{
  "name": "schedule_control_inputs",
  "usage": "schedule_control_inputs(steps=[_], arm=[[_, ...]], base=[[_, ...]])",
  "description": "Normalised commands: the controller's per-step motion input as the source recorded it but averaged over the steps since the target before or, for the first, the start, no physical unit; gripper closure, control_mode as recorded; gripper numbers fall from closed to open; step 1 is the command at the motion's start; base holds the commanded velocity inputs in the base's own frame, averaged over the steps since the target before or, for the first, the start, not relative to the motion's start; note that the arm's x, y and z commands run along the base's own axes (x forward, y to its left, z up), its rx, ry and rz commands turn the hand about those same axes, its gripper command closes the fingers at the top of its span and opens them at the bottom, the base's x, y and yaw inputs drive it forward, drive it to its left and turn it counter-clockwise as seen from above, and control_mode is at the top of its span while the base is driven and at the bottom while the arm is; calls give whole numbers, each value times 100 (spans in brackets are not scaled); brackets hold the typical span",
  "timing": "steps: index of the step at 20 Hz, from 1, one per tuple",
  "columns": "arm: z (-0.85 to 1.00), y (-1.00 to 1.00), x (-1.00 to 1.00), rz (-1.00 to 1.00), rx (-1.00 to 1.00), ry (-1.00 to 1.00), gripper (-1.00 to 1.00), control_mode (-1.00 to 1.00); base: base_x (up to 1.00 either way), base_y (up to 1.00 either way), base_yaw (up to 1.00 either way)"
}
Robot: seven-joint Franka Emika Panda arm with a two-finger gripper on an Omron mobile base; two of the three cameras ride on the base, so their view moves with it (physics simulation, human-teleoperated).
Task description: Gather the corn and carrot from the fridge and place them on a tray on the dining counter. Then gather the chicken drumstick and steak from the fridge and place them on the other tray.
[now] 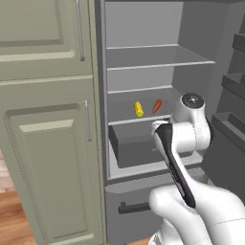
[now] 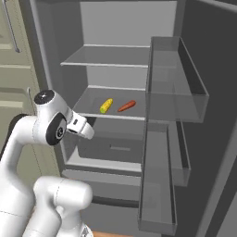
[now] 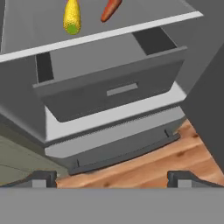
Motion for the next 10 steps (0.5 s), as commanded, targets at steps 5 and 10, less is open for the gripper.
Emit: schedule_control_inputs(steps=[5, 10], arm=[[34, -3, 33, 4, 2, -38, -100, -100], [54, 0, 53, 1, -2, -1, -100, -100]], base=[[0, 0, 0], [0, 0, 0]])
